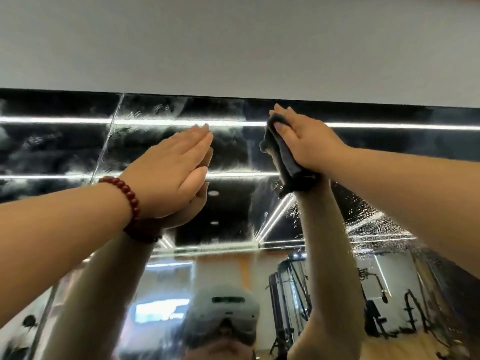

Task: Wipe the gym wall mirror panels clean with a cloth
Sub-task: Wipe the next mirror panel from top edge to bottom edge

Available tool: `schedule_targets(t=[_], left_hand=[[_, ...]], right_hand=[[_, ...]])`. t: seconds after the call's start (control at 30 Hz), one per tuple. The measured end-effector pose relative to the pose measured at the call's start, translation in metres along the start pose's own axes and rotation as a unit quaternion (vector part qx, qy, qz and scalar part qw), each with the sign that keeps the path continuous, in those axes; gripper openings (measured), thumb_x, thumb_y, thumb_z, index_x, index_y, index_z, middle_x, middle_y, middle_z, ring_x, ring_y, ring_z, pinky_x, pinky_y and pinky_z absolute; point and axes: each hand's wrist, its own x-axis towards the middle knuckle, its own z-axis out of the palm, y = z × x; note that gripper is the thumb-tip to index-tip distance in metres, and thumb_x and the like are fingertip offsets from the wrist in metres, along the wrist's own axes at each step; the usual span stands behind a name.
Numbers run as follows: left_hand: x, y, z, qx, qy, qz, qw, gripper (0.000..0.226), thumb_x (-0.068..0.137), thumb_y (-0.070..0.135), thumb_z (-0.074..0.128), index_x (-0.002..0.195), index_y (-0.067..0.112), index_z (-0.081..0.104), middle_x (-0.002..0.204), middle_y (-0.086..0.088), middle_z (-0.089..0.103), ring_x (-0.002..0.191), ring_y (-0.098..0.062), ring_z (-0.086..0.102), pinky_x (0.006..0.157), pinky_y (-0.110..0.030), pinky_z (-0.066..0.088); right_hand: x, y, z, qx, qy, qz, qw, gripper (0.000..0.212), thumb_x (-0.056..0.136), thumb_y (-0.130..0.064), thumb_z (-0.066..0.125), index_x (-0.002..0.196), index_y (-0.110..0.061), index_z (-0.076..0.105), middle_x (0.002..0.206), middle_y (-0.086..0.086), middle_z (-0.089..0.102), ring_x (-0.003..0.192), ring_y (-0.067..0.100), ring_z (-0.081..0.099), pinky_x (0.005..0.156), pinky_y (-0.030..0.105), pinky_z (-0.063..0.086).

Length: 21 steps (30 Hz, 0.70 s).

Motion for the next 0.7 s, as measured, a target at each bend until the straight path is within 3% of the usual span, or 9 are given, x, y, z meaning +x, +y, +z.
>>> schedule_targets(t=[0.13, 0.23, 0.53, 0.7], left_hand=[[0.034, -0.007, -0.008, 0.01, -0.014, -0.024, 1.0, 0.078, 0.087, 0.051, 0.009, 0.158, 0.021, -0.001, 0.165, 0.008, -0.009, 0.149, -0.003, -0.009, 0.114, -0.019, -0.006], [0.056, -0.014, -0.016, 0.015, -0.019, -0.041, 0.999, 0.067, 0.099, 0.05, 0.013, 0.158, 0.021, -0.002, 0.165, 0.008, -0.009, 0.149, -0.005, -0.008, 0.114, -0.02, -0.005], [0.058, -0.023, -0.008, 0.041, -0.047, -0.038, 0.997, 0.083, 0.083, 0.054, 0.007, 0.157, 0.021, -0.004, 0.164, 0.008, -0.012, 0.149, -0.005, -0.01, 0.114, -0.021, -0.006], [0.058, -0.026, -0.004, 0.033, -0.027, -0.029, 0.999, 0.081, 0.083, 0.052, 0.006, 0.158, 0.021, -0.001, 0.165, 0.008, -0.009, 0.149, -0.003, -0.01, 0.114, -0.018, -0.007]], right_hand=[[0.035, -0.002, -0.001, -0.016, -0.035, -0.058, 0.998, 0.046, 0.107, -0.036, 0.036, 0.152, -0.031, 0.034, 0.157, -0.003, 0.037, 0.145, 0.019, 0.031, 0.115, 0.03, 0.022], [0.054, -0.001, -0.002, -0.044, -0.063, -0.1, 0.992, 0.047, 0.107, -0.035, 0.038, 0.153, -0.031, 0.032, 0.16, -0.009, 0.029, 0.148, 0.008, 0.021, 0.117, 0.023, 0.014], [0.08, -0.009, 0.003, -0.076, -0.078, -0.147, 0.983, 0.048, 0.108, -0.034, 0.035, 0.155, -0.029, 0.027, 0.163, -0.012, 0.019, 0.15, 0.006, 0.011, 0.118, 0.023, 0.007], [0.03, -0.008, 0.012, -0.076, -0.119, -0.255, 0.957, 0.05, 0.104, -0.025, 0.046, 0.152, -0.031, 0.033, 0.159, -0.02, 0.023, 0.145, -0.006, 0.012, 0.11, 0.004, 0.003]])
